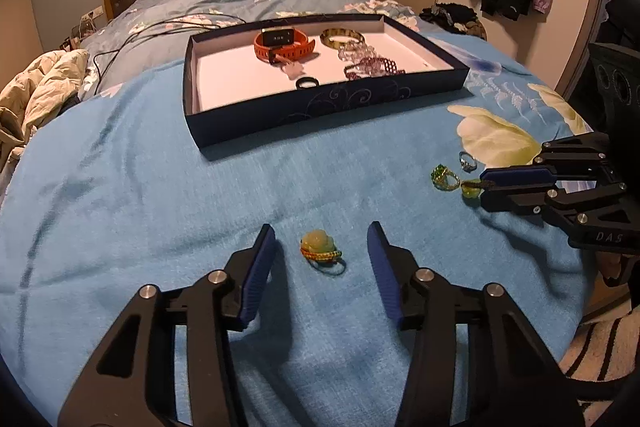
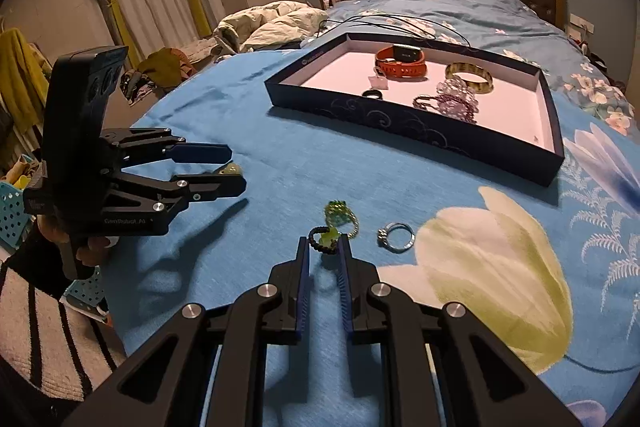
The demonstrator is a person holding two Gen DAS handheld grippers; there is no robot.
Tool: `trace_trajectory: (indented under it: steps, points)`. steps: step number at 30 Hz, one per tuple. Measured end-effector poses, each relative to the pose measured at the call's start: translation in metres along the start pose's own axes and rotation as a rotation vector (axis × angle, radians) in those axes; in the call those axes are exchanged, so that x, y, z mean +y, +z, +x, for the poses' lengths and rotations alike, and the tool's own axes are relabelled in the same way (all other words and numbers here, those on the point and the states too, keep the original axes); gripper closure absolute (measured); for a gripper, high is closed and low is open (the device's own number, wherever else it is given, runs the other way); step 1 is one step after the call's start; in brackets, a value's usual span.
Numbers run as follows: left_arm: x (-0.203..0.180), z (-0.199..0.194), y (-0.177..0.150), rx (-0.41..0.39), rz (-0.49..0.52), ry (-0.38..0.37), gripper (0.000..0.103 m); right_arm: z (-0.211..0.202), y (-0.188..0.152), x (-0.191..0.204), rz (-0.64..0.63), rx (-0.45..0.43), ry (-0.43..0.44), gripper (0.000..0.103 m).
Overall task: Organize jewelry
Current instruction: 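Move both open tools back over the green rings on the bedspread, then grasp the yellow-green ring with the left tool while the right tool grasps the green-stone ring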
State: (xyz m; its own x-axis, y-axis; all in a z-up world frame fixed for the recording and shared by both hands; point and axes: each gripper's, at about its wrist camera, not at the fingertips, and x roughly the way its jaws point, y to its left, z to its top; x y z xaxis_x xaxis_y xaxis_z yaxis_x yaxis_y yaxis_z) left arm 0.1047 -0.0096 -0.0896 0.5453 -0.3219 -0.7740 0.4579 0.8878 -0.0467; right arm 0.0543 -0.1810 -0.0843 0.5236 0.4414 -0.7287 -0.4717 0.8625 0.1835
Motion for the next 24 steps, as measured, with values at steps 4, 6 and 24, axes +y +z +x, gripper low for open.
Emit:
trace_trajectory:
  steps: [4, 6, 24]
  points:
    - [-0.002, 0.003, 0.0, 0.011, 0.006, 0.009, 0.062, 0.001, -0.002, -0.006, 0.015, 0.005, -0.006, 0.091]
    - [-0.003, 0.004, 0.0, 0.012, 0.002, 0.002, 0.066, 0.002, -0.003, -0.008, 0.021, 0.005, -0.009, 0.091]
    - [-0.001, 0.001, -0.002, 0.003, -0.024, 0.011, 0.085, -0.001, -0.002, -0.012, 0.04, -0.02, -0.008, 0.091]
